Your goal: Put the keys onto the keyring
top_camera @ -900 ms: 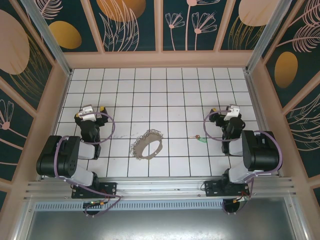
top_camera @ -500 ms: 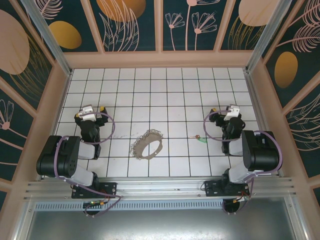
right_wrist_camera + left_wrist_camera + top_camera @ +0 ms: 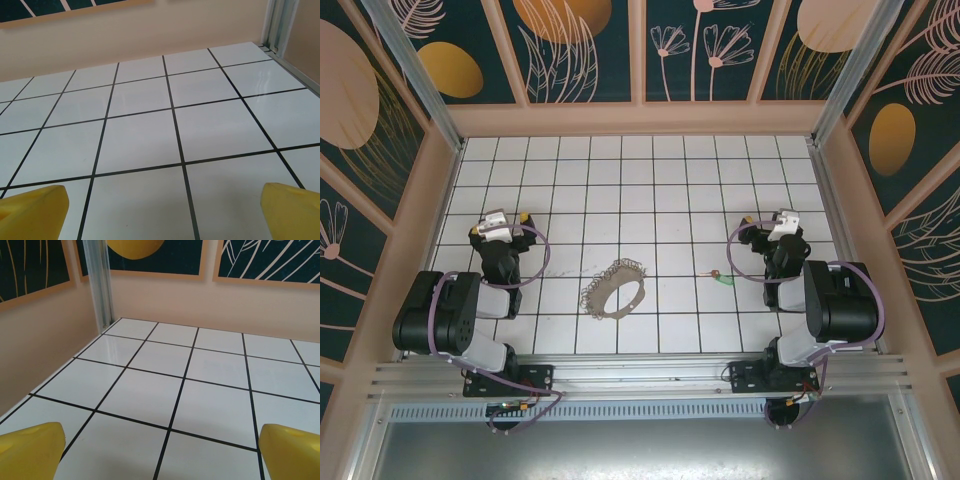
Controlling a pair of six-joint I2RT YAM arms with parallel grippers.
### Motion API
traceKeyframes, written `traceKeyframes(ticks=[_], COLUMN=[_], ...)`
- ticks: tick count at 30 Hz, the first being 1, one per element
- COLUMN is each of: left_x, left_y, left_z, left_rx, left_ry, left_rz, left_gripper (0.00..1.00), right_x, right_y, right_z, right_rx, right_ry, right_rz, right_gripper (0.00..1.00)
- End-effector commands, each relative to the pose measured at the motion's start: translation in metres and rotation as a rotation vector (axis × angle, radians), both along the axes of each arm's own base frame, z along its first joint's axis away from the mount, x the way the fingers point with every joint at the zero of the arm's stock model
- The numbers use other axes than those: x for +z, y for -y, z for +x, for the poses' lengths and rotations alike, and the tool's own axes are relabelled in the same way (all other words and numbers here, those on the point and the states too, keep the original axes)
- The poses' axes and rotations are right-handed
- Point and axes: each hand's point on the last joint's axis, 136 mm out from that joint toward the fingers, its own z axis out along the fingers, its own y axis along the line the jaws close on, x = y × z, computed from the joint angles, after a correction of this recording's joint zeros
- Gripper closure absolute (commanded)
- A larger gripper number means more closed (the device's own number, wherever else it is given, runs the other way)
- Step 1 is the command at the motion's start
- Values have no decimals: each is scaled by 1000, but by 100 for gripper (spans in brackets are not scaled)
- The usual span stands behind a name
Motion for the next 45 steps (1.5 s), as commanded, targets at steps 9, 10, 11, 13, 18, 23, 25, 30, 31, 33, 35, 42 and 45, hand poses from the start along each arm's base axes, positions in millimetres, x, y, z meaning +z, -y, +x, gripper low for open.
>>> traceKeyframes(ticks=[9, 10, 11, 13, 18, 23, 25, 30, 31, 33, 35, 42, 45], left_x=[44, 49, 50, 59, 69, 71, 71, 68, 63, 52, 37, -9, -22], left_y=[3, 4, 4, 8, 33, 89, 110, 169, 179, 197, 215, 249, 259], left_z=[25, 28, 30, 34, 33, 12, 2, -26, -32, -44, -60, -97, -107], left_rx=[-15, -14, -10, -16, -110, -381, -464, -624, -647, -690, -754, -815, -820], left_ry=[-43, -54, -77, -97, -175, -247, -259, -316, -341, -390, -433, -563, -607], left_rz=[-24, -45, -74, -144, -352, -579, -637, -635, -621, -576, -510, -360, -295], left_gripper=[1, 2, 2, 2, 3, 3, 2, 2, 3, 4, 5, 13, 21], right_x=[60, 66, 67, 69, 70, 44, 36, 27, 25, 23, 20, 2, 0], right_y=[30, 34, 40, 45, -11, -55, -74, -119, -125, -134, -140, -149, -147], right_z=[4, 4, 2, 3, 4, -13, -21, -47, -52, -60, -67, -83, -84], right_rx=[-185, -219, -272, -318, -28, 66, 98, 165, 171, 180, 161, 144, 132], right_ry=[24, 18, -5, -57, -133, -268, -292, -299, -304, -309, -315, -361, -358], right_rz=[92, 145, 212, 297, 376, 434, 446, 505, 517, 529, 532, 500, 503], right_gripper=[1, 1, 1, 1, 15, 20, 22, 22, 22, 22, 20, 20, 20])
